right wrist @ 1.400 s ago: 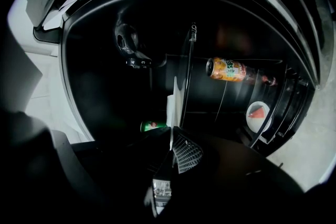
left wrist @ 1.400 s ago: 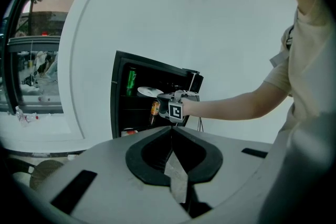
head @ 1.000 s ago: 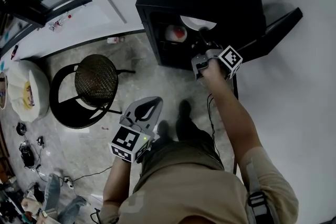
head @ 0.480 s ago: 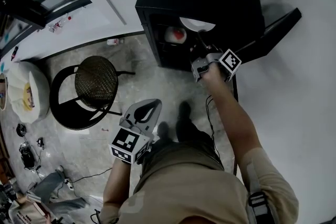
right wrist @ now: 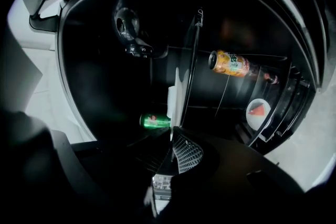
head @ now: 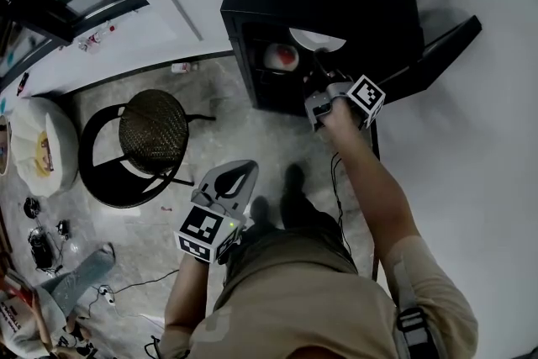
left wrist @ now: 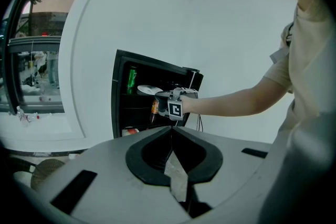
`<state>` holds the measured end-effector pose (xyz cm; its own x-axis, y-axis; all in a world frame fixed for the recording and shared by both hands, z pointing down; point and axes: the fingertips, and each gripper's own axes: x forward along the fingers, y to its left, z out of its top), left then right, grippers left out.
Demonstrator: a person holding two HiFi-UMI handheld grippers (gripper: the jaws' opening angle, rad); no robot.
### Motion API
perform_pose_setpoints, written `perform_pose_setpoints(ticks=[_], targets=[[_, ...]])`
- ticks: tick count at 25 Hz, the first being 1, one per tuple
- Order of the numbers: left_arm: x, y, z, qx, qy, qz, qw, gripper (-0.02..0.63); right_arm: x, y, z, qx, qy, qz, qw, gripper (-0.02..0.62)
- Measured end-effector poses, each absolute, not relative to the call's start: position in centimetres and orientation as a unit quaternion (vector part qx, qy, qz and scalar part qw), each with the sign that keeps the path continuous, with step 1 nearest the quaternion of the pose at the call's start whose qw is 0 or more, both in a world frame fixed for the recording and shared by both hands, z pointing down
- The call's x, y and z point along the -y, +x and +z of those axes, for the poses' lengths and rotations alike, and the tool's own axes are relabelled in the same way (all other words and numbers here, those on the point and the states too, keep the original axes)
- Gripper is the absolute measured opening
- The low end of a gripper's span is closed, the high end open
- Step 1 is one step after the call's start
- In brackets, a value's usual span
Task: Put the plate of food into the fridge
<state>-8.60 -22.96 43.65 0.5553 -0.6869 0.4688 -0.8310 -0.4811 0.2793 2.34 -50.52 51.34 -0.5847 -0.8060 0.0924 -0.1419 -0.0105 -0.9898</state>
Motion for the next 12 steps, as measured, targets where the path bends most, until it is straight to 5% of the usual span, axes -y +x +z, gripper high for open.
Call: perform_pose_setpoints(ticks=[12], targets=[[22.43, -9.08, 44.10, 0.446, 0.844, 0.158, 0.253, 0.012, 51.24, 2.41, 51.05, -0.632, -0.368, -0.613, 0.299, 0.031]])
